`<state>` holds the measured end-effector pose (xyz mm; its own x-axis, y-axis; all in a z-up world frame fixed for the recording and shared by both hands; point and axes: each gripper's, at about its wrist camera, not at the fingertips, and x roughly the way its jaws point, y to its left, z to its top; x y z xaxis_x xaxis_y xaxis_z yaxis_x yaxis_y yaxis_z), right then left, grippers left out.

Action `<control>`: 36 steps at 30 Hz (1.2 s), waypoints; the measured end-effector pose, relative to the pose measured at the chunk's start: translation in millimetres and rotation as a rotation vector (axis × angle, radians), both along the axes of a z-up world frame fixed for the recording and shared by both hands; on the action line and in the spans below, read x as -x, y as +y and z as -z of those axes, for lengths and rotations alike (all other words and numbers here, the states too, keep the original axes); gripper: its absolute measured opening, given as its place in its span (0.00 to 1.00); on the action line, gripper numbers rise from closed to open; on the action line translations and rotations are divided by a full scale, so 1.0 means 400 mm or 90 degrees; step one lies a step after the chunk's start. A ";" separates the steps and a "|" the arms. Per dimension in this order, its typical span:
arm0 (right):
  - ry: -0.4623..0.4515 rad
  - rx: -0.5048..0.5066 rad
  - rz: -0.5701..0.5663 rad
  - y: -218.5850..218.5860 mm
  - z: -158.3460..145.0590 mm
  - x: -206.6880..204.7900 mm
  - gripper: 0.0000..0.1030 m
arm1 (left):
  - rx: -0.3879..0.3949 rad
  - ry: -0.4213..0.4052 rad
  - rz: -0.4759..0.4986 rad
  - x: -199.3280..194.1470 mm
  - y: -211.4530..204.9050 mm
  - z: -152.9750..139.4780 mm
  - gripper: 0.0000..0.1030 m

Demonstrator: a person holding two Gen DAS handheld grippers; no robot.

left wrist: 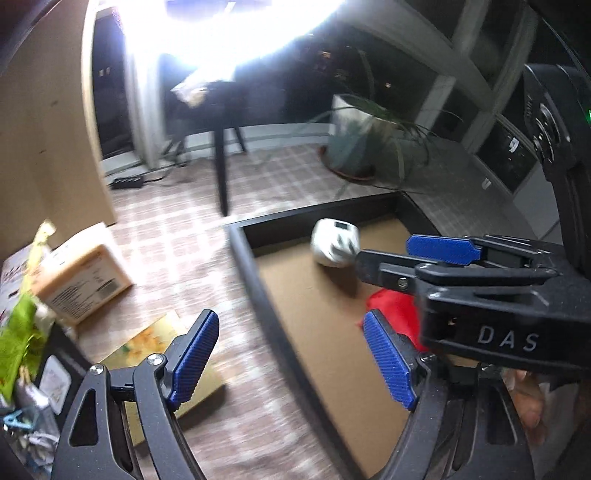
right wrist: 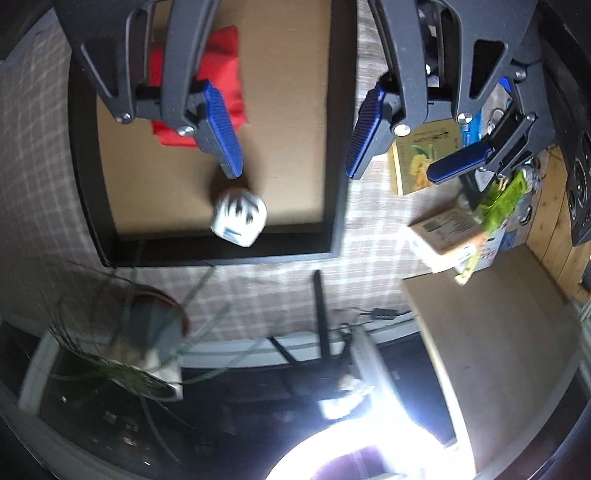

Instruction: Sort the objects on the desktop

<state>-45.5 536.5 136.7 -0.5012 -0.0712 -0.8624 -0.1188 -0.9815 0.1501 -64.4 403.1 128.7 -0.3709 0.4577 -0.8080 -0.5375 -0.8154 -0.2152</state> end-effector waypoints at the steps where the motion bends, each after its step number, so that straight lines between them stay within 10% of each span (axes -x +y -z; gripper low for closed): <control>1: 0.002 0.003 -0.011 -0.016 -0.001 0.007 0.56 | 0.000 -0.002 -0.007 0.003 -0.021 -0.002 0.77; 20: -0.026 0.029 -0.201 -0.334 0.043 0.155 0.56 | 0.037 -0.049 -0.239 0.082 -0.528 0.081 0.76; 36: -0.098 0.064 -0.316 -0.577 0.141 0.267 0.56 | 0.060 -0.066 -0.272 0.093 -0.692 0.132 0.76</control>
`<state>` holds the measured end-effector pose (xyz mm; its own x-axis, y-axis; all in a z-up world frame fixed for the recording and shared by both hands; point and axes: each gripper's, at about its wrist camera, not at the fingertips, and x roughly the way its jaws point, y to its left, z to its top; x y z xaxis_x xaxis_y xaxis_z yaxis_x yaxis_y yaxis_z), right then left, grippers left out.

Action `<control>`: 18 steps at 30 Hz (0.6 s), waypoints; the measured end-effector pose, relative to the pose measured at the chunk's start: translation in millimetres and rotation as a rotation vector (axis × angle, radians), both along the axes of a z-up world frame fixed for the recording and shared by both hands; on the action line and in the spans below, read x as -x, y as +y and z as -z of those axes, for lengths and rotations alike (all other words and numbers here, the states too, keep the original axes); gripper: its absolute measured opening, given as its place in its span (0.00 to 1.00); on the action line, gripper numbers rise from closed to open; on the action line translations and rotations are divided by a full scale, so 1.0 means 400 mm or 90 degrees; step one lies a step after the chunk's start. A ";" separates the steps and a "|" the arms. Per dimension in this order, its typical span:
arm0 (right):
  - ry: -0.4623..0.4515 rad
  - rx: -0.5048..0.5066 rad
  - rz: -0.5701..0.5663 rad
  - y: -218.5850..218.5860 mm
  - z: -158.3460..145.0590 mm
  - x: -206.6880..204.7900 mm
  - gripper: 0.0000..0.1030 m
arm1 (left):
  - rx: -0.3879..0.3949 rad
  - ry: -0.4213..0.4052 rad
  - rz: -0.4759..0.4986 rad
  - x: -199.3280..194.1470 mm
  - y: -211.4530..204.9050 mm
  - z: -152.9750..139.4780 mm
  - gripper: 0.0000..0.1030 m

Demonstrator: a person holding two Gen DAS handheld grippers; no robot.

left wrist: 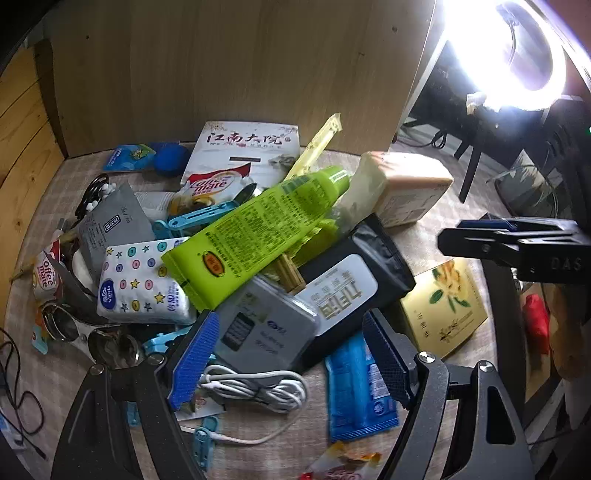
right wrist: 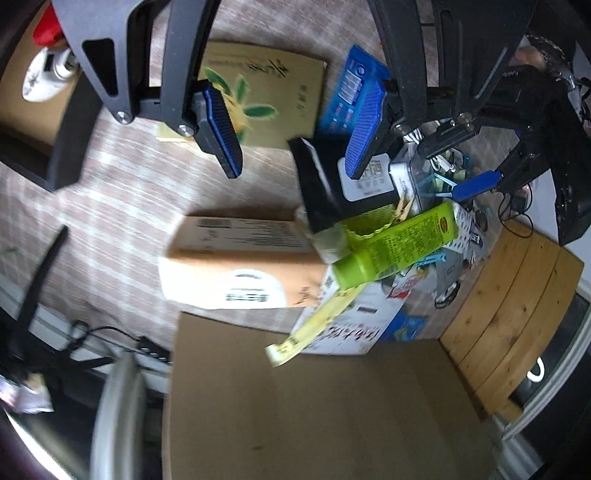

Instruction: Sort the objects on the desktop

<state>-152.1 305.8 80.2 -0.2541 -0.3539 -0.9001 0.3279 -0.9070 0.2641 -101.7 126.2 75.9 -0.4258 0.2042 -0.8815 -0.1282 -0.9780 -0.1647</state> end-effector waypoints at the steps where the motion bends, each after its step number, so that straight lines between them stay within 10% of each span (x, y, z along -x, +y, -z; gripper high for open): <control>1: -0.003 -0.001 -0.003 -0.008 0.007 0.005 0.56 | 0.002 -0.002 0.003 0.002 -0.003 0.003 0.76; 18: -0.077 -0.012 -0.021 -0.071 0.126 0.061 0.56 | 0.060 -0.036 0.122 0.050 0.004 0.074 0.77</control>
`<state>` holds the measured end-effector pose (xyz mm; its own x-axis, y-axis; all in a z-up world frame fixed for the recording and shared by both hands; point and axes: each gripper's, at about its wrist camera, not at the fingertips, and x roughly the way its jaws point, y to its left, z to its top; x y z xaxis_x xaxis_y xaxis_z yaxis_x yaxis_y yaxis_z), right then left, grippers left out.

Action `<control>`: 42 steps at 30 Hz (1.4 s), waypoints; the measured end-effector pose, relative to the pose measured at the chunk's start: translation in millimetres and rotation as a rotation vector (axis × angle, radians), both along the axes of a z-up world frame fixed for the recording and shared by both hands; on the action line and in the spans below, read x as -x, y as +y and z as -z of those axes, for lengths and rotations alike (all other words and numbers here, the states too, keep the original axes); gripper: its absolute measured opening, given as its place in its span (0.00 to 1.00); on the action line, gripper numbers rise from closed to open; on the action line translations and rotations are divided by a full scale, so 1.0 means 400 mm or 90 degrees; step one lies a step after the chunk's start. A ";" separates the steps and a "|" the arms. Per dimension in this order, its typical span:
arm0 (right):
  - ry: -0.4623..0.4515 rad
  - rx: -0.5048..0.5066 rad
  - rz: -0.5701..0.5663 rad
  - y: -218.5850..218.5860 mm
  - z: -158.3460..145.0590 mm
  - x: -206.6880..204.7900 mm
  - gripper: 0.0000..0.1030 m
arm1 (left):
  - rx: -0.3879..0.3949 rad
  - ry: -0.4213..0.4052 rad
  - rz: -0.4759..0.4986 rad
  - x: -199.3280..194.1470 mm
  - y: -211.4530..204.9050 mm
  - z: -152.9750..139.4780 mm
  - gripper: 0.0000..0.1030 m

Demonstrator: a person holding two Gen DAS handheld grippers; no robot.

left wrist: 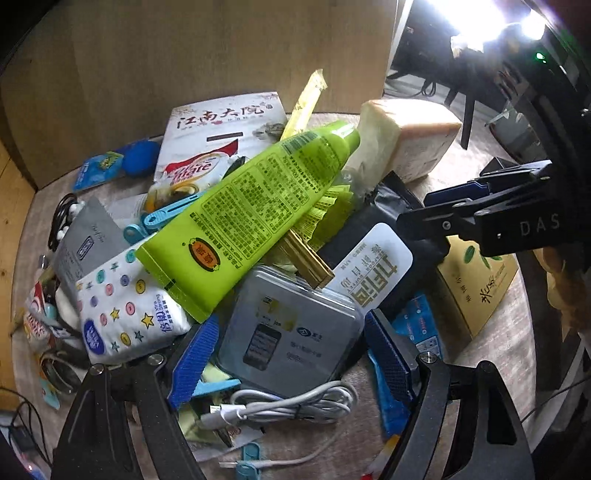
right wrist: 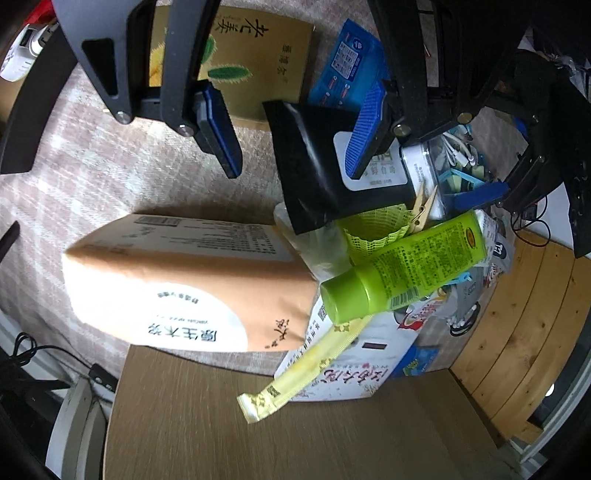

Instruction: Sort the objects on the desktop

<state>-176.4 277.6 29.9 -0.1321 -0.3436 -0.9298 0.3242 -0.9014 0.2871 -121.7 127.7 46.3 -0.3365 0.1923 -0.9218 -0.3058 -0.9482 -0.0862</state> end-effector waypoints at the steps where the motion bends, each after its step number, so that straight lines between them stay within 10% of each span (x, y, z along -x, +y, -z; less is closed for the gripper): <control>1: -0.005 0.000 -0.002 -0.004 0.007 0.002 0.56 | 0.001 -0.001 0.005 0.002 0.000 0.002 0.77; 6: -0.035 0.023 -0.015 -0.018 0.030 0.003 0.55 | 0.018 -0.003 0.046 0.004 0.014 0.022 0.77; 17: -0.056 0.085 0.003 0.003 0.011 -0.019 0.13 | 0.001 0.013 0.063 -0.002 0.024 0.023 0.74; 28: -0.061 0.068 -0.008 -0.023 0.035 -0.012 0.27 | 0.003 0.037 0.081 -0.030 0.052 0.022 0.70; 42: -0.013 0.121 0.019 0.032 -0.045 -0.057 0.06 | -0.046 0.070 0.034 -0.038 0.026 -0.018 0.68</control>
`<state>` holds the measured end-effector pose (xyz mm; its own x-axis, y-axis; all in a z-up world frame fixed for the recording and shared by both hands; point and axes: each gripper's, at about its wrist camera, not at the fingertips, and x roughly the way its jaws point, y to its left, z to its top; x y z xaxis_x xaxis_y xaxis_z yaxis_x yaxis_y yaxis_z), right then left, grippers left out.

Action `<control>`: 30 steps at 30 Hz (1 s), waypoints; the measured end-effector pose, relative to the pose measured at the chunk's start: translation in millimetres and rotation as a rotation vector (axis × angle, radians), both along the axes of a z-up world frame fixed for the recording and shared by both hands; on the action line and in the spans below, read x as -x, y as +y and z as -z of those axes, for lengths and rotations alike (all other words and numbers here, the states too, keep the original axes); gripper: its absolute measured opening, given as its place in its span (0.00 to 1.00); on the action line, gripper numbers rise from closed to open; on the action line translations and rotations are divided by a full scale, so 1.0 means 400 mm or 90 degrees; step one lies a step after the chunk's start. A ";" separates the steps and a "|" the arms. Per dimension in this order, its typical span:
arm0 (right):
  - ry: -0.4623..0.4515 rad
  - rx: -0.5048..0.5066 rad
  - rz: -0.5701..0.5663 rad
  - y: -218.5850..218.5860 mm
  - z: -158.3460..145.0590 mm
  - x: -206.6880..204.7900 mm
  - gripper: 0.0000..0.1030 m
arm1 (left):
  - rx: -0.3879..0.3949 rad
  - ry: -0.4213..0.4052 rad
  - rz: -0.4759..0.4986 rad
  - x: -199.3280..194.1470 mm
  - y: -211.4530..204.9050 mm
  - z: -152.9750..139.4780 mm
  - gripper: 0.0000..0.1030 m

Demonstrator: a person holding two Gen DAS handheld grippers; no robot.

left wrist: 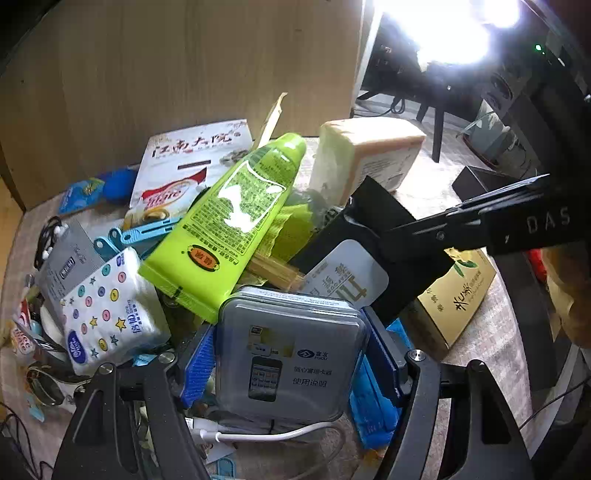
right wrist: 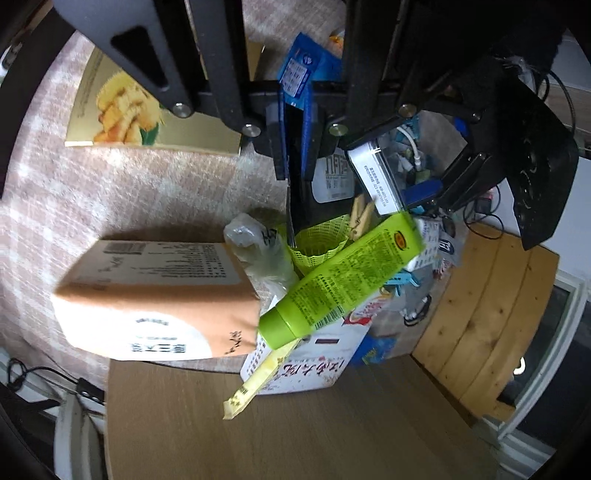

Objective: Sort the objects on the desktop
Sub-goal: 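Carry both items to the tray and open both tools to drop them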

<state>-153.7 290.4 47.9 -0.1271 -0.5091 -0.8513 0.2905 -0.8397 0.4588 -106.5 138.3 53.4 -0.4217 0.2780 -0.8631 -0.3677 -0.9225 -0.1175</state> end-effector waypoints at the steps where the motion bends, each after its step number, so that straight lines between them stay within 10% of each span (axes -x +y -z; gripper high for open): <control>1: 0.002 0.004 0.006 -0.001 -0.007 -0.015 0.06 | 0.002 0.002 0.000 -0.004 0.000 0.002 0.68; 30: 0.153 0.014 0.232 0.449 -0.292 -0.169 0.01 | -0.032 0.081 0.138 -0.074 0.307 -0.148 0.68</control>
